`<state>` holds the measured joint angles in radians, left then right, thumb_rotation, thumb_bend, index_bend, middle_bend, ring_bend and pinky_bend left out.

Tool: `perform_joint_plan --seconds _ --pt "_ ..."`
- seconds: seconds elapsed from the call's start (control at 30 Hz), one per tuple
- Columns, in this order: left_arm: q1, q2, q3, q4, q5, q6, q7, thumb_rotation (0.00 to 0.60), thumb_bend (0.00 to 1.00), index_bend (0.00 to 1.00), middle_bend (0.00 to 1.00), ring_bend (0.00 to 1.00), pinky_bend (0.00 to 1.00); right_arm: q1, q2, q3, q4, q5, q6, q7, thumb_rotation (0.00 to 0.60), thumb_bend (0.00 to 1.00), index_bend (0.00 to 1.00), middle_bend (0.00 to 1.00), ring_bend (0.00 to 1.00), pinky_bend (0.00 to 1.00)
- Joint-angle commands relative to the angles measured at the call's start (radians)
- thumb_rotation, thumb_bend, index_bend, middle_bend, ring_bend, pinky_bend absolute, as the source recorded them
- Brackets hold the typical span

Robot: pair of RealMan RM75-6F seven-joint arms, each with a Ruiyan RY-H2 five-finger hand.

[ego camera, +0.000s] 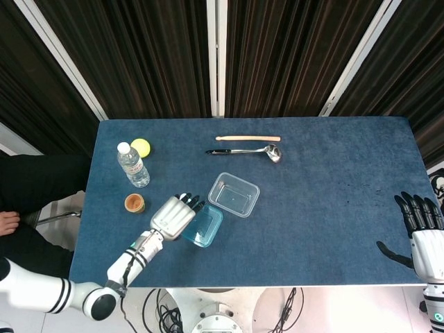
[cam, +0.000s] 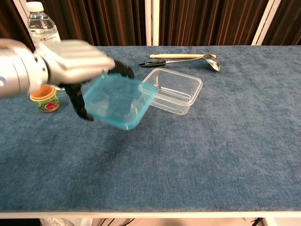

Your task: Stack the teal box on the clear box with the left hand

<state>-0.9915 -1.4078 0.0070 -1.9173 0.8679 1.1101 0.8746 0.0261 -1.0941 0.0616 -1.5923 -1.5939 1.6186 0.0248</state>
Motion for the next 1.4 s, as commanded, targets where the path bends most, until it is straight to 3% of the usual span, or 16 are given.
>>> perform_joint_plan --seconds 0.03,0.2,0.43,0.87,1.4 --pt "-0.045 0.022 -0.059 0.012 -0.019 -0.053 -0.009 0.6 0.31 0.4 0.44 0.35 0.39 -0.004 0.001 -0.001 -0.004 0.0 0.004 -0.003 0.6 0.08 0.0 0.05 0.0 0.0" --pt "-0.16 -0.023 -0.136 0.141 -0.083 -0.198 -0.004 0.6 0.27 0.4 0.43 0.32 0.32 -0.008 0.01 -0.002 -0.019 0.0 0.007 -0.015 0.6 0.08 0.0 0.05 0.0 0.0" --pt "-0.311 -0.093 -0.17 0.299 -0.212 -0.331 0.038 0.6 0.29 0.38 0.42 0.29 0.3 -0.009 0.019 -0.001 -0.035 0.009 -0.003 -0.024 0.6 0.08 0.0 0.05 0.0 0.0" --pt "-0.507 -0.198 -0.106 0.48 -0.549 -0.391 0.105 0.6 0.29 0.37 0.4 0.28 0.26 0.003 0.015 0.006 -0.03 0.026 -0.031 -0.02 0.6 0.08 0.0 0.05 0.0 0.0" --pt "-0.632 -0.251 -0.063 0.563 -0.797 -0.38 0.137 0.6 0.29 0.36 0.39 0.27 0.24 0.001 0.01 0.004 -0.019 0.031 -0.035 -0.006 0.6 0.08 0.0 0.04 0.0 0.0"
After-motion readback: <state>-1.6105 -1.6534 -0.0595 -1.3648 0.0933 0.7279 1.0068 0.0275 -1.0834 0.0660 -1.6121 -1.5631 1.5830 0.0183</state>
